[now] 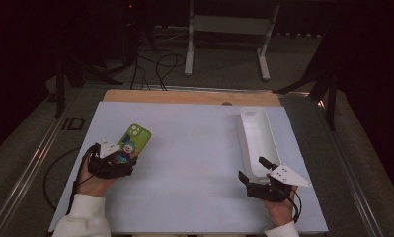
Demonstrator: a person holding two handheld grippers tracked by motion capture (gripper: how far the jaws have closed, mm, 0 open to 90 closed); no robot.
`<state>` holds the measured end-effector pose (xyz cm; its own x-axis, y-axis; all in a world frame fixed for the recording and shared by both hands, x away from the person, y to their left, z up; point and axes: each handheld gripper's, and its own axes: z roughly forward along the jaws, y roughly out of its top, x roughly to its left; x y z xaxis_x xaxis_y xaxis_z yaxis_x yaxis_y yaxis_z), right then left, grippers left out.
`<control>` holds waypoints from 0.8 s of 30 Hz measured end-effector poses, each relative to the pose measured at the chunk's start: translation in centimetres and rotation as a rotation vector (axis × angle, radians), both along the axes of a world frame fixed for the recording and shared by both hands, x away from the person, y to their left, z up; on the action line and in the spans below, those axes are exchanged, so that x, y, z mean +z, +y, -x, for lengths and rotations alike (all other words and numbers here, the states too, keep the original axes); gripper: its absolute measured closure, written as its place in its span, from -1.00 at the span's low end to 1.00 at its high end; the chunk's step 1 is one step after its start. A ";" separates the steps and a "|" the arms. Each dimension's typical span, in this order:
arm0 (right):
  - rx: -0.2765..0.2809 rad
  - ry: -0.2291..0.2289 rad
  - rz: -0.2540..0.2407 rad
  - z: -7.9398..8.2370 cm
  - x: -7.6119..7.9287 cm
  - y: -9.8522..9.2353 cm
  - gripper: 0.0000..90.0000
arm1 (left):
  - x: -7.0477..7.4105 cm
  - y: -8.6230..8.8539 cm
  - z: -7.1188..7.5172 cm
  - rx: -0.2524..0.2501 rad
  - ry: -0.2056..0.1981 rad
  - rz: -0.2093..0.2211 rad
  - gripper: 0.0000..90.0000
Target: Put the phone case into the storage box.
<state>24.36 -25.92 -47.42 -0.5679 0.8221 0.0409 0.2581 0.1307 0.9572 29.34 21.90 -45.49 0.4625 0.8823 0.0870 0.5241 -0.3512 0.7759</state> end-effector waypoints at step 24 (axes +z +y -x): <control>-0.016 0.028 -0.011 -0.3 0.9 -0.2 -0.79 | 1.4 -2.6 -0.6 -0.073 -0.062 0.010 -0.64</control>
